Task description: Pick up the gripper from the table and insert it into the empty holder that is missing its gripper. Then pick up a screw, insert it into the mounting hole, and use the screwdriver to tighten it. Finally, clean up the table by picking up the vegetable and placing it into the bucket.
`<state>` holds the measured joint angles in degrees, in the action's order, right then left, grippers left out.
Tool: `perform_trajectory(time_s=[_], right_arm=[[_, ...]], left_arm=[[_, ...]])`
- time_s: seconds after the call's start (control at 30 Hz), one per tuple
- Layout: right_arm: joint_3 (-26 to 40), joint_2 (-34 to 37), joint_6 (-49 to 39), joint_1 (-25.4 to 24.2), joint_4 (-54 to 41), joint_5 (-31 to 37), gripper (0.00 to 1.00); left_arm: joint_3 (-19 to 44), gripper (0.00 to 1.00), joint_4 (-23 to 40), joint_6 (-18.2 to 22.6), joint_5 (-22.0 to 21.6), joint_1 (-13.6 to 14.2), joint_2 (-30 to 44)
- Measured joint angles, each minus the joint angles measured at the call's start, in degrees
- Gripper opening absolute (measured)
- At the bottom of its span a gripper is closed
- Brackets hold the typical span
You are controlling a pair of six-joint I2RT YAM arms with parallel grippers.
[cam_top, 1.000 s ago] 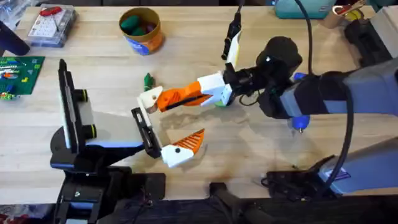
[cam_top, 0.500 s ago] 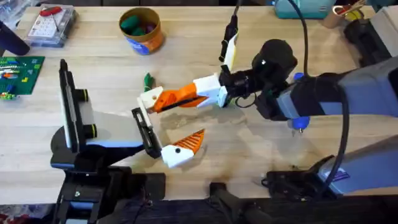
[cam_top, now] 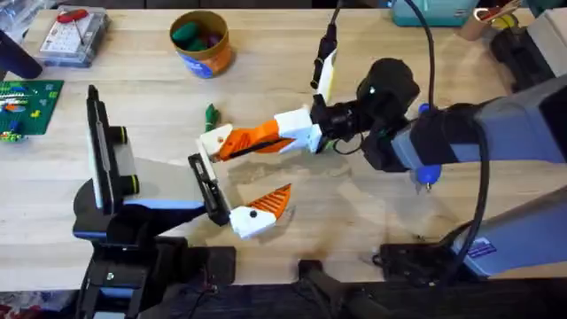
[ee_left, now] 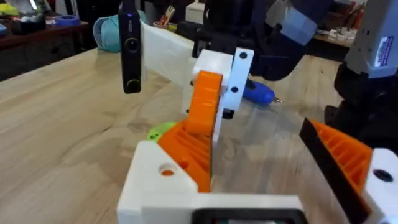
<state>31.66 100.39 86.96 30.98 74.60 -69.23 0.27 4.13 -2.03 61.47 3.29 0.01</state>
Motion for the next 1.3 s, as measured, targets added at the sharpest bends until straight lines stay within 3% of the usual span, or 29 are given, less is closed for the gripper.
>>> perform_trajectory(time_s=[1.3], right_arm=[[3.26,2.61,0.0,1.64,-0.16,0.75,0.006]], left_arm=[[0.0,0.992,-0.02,-0.34,-0.29,0.0,0.0]])
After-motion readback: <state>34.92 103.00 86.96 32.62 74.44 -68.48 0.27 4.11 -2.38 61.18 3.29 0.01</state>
